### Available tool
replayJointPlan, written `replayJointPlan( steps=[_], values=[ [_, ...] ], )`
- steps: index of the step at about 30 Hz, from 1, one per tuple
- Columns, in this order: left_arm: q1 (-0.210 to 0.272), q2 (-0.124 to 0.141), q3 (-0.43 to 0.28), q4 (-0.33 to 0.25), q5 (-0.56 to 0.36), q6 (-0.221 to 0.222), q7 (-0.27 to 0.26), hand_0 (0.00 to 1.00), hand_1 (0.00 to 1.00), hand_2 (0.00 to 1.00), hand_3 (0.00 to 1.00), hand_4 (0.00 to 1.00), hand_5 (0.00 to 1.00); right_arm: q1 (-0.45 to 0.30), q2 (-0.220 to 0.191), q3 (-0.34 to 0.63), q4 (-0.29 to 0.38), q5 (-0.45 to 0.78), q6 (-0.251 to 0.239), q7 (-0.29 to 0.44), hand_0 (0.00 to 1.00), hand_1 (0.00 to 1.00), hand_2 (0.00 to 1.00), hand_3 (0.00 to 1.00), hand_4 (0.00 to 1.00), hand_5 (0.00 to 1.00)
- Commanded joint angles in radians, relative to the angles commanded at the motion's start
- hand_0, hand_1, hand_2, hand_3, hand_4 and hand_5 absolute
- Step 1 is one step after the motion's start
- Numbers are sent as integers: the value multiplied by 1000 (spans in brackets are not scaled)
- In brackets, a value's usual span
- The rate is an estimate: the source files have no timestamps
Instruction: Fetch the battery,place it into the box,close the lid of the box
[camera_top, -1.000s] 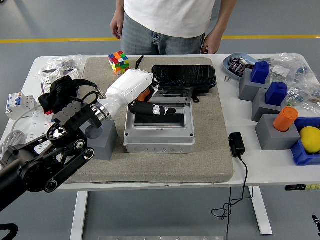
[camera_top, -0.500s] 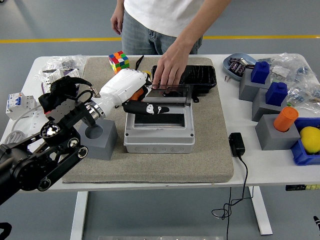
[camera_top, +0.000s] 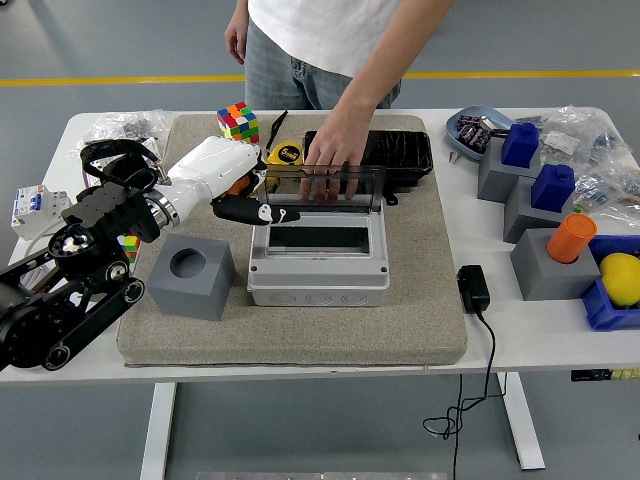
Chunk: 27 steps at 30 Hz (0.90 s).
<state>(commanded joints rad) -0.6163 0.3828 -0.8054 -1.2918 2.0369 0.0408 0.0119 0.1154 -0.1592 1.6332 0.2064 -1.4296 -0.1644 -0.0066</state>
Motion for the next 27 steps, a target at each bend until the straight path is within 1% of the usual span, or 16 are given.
replayJointPlan(
  steps=[1, 4, 6, 7, 10, 12, 13, 15, 17, 18, 19, 21, 23, 24, 25, 27],
  values=[
    [3, 17, -8, -2, -3, 1, 0, 29, 2, 2, 4, 998, 828, 0, -1, 6, -1, -4, 0, 0, 874, 861, 810, 826, 998, 998],
    [14, 53, -40, 9, -19, 4, -8, 29, 2, 2, 4, 998, 828, 1, -2, 11, -1, -4, 1, 1, 874, 861, 810, 826, 998, 998],
    [24, 66, -61, 18, -27, 5, -18, 29, 2, 2, 4, 998, 828, 3, -2, 11, -1, -4, 1, 2, 874, 861, 810, 826, 998, 998],
    [35, 70, -73, 19, -38, 8, -24, 29, 2, 2, 3, 998, 813, 4, -3, 9, 0, -2, 1, 2, 875, 861, 810, 826, 998, 998],
    [70, 79, -112, 16, -89, 13, -41, 29, 2, 2, 3, 998, 813, 7, -4, 6, 1, 3, 0, 3, 875, 861, 810, 826, 998, 998],
    [107, 87, -137, 3, -164, 11, -59, 29, 2, 2, 3, 998, 813, 8, -6, 8, 1, 4, -1, 4, 875, 861, 810, 826, 998, 998],
    [127, 93, -144, -11, -203, 9, -67, 28, 2, 2, 9, 960, 576, 8, -6, 12, 0, 1, -1, 4, 874, 860, 810, 826, 998, 998],
    [153, 110, -150, -36, -290, 4, -72, 28, 2, 2, 9, 960, 576, 7, -7, 17, -1, -3, 0, 4, 874, 860, 810, 826, 998, 998],
    [176, 140, -144, -63, -364, -1, -75, 28, 2, 2, 9, 960, 576, 7, -7, 20, -1, -4, 0, 3, 874, 860, 810, 826, 998, 998],
    [183, 157, -137, -74, -408, -2, -75, 28, 2, 2, 9, 960, 576, 7, -8, 24, -2, -6, 0, 3, 874, 860, 810, 826, 998, 998],
    [192, 174, -120, -93, -446, 3, -78, 28, 2, 2, 10, 931, 563, 7, -8, 28, -2, -9, 0, 3, 874, 860, 810, 826, 998, 998],
    [202, 191, -93, -122, -535, 10, -82, 28, 2, 2, 10, 931, 563, 8, -9, 30, -2, -10, 0, 3, 874, 860, 810, 826, 998, 998],
    [206, 191, -71, -146, -598, 19, -84, 28, 2, 2, 10, 931, 563, 9, -10, 31, -2, -10, 0, 3, 874, 860, 810, 826, 998, 998],
    [206, 183, -53, -159, -630, 20, -85, 28, 2, 2, 10, 931, 563, 10, -11, 30, -1, -9, 0, 3, 874, 860, 810, 826, 998, 998],
    [206, 179, -43, -164, -647, 22, -85, 28, 2, 2, 11, 891, 552, 11, -11, 30, -1, -8, 0, 4, 873, 860, 810, 826, 998, 998],
    [205, 170, -23, -168, -669, 29, -84, 28, 2, 2, 11, 891, 552, 13, -12, 27, 0, -4, -1, 4, 873, 860, 810, 826, 998, 998]
  ],
)
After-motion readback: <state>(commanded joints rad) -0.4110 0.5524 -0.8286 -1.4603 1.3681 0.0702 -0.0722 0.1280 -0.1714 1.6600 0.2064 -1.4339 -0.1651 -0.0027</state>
